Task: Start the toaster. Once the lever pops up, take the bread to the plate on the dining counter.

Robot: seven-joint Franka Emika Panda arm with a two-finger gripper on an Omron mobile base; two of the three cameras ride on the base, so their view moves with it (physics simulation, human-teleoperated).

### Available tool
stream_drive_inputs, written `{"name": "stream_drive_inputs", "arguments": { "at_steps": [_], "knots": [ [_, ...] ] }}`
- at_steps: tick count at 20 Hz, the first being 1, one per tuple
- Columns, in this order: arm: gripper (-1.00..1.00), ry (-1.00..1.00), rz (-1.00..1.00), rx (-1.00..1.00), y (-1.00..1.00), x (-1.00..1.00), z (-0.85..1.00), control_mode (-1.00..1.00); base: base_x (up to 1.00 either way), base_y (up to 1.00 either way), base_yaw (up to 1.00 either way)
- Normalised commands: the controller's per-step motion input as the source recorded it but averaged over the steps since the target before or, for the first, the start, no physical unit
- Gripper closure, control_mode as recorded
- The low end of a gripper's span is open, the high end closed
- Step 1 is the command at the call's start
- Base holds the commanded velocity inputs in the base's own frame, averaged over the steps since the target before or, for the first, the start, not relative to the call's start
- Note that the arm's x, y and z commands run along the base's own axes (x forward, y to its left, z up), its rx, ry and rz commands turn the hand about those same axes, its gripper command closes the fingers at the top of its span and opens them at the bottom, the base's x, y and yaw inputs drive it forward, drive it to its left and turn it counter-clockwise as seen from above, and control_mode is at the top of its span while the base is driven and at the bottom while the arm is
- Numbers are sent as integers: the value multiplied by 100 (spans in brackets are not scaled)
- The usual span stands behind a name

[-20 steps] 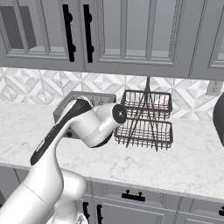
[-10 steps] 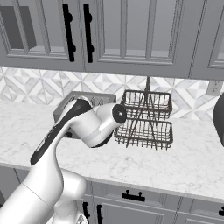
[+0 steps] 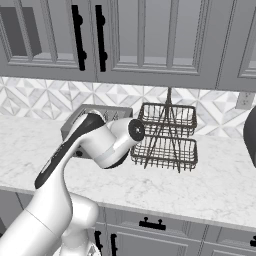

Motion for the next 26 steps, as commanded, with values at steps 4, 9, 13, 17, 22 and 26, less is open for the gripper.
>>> {"name": "stream_drive_inputs", "arguments": {
  "at_steps": [4, 9, 13, 17, 22, 26],
  "knots": [
    [-100, 0, 0, 0, 0, 0, 0, -100, 0, 0, 0],
    [-100, 0, 0, 0, 0, 0, 0, -100, 0, 0, 0],
    [-100, 0, 0, 0, 0, 0, 0, -100, 0, 0, 0],
    [-100, 0, 0, 0, 0, 0, 0, -100, 0, 0, 0],
    [-100, 0, 0, 0, 0, 0, 0, -100, 0, 0, 0],
    [-100, 0, 0, 0, 0, 0, 0, -100, 0, 0, 0]
  ]
}}
